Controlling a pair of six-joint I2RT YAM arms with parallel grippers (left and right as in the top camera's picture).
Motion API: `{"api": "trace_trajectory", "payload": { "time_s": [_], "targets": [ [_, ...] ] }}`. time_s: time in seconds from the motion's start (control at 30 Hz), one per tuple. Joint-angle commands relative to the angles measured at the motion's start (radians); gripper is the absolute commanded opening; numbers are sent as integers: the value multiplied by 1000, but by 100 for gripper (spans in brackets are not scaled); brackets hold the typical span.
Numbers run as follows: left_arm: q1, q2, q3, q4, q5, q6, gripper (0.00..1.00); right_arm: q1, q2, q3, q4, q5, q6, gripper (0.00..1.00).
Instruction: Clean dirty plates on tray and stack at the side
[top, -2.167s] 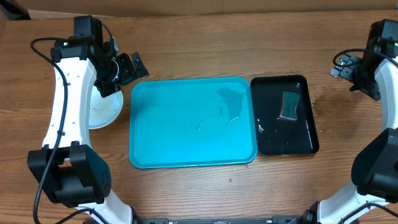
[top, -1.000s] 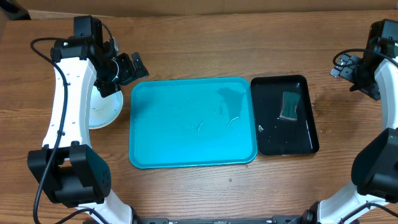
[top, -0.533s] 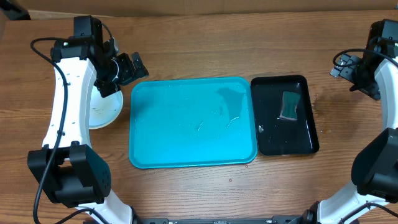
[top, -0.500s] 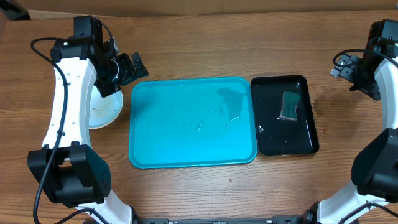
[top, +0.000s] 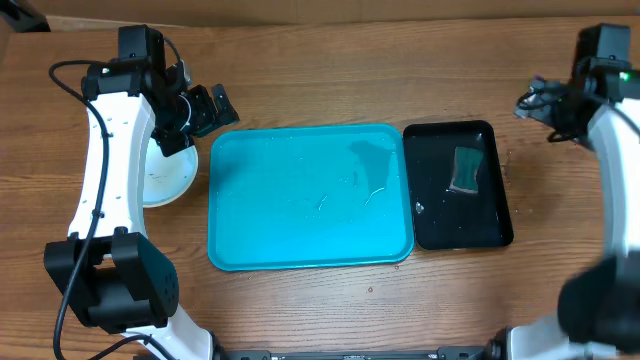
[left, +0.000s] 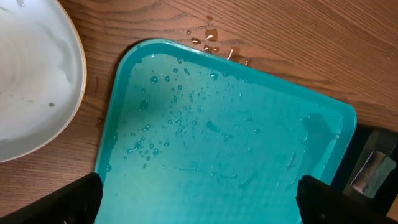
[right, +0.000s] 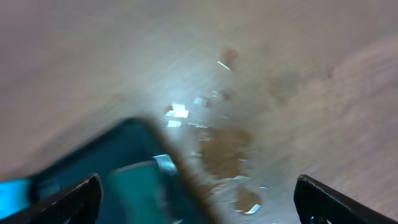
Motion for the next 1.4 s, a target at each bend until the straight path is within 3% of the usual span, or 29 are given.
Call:
{"api": "trace_trajectory", "payload": {
  "time_s": [0.0, 0.23, 0.53, 0.73, 1.1, 1.2, 1.37],
  "targets": [
    [-2, -31, 21, 0, 14, 23, 100, 110, -275, 18, 30, 7, 3, 100],
    [-2, -31, 21, 0, 14, 23, 100, 354, -681, 18, 86, 32, -15, 100],
    [-2, -31, 21, 0, 14, 23, 100, 323, -1104, -90, 184, 41, -32, 100],
    [-2, -31, 21, 0, 14, 23, 100, 260, -1362, -425, 433, 39, -77, 100],
    [-2, -31, 21, 0, 14, 23, 100, 222, -1587, -1178, 1283, -71, -76, 100],
    [-2, -31, 21, 0, 14, 23, 100, 222, -1632, -1318, 1372, -95, -71, 100],
    [-2, -31, 21, 0, 14, 23, 100, 216, -1671, -1449, 1369, -100, -72, 100]
  ]
}}
